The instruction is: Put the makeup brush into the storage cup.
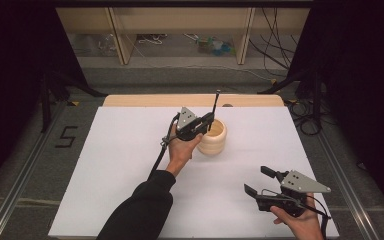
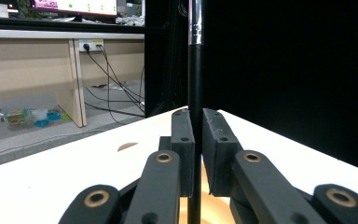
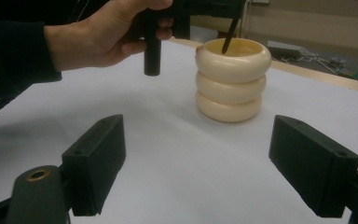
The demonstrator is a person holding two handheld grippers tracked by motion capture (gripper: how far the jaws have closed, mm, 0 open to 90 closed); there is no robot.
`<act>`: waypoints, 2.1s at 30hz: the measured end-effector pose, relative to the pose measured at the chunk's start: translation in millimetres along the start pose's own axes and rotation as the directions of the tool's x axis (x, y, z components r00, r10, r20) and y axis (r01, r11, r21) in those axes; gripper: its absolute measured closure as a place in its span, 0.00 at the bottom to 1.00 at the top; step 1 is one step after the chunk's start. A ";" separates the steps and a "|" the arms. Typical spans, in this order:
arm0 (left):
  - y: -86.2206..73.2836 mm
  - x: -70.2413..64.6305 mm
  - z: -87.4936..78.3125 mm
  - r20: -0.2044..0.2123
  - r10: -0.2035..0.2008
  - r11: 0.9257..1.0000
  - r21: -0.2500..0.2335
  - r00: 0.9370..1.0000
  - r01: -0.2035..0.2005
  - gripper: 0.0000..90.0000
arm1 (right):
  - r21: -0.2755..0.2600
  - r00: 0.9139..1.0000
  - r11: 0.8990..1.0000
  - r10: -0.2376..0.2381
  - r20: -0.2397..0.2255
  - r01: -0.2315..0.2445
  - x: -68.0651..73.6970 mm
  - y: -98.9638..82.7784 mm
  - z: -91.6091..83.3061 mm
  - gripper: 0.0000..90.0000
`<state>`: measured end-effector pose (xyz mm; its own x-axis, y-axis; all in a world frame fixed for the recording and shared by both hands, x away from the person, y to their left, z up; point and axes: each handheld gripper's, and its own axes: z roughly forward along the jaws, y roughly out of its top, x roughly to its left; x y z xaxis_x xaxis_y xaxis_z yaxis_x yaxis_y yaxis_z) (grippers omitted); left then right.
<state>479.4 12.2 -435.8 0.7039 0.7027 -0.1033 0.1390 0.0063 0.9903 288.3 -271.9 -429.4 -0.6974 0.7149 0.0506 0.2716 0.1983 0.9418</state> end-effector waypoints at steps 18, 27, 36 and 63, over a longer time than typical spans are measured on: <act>-5.5 0.0 4.1 -0.005 -0.027 1.000 0.013 1.000 0.027 0.93 | -0.010 1.000 1.000 0.000 -0.008 0.000 1.0 0.0 0.7 0.21; -9.9 0.0 7.0 -0.002 -0.009 0.999 0.036 1.000 0.009 0.93 | -0.007 1.000 1.000 0.002 -0.012 -0.002 0.8 0.1 0.4 0.21; -12.5 -1.6 7.4 0.002 0.005 0.998 0.060 1.000 -0.006 0.92 | -0.008 1.000 1.000 -0.001 -0.011 0.000 0.6 0.0 0.2 0.21; -17.2 3.0 3.0 -0.005 -0.034 0.993 0.116 0.999 0.035 0.79 | -0.004 1.000 1.000 -0.003 -0.004 0.003 0.4 -0.2 0.5 0.21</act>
<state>481.2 12.1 -453.4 0.6949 0.7060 -0.1368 0.2432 -0.0517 0.9686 288.3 -271.4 -429.7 -0.7005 0.7120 0.0492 0.2673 0.1979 0.9431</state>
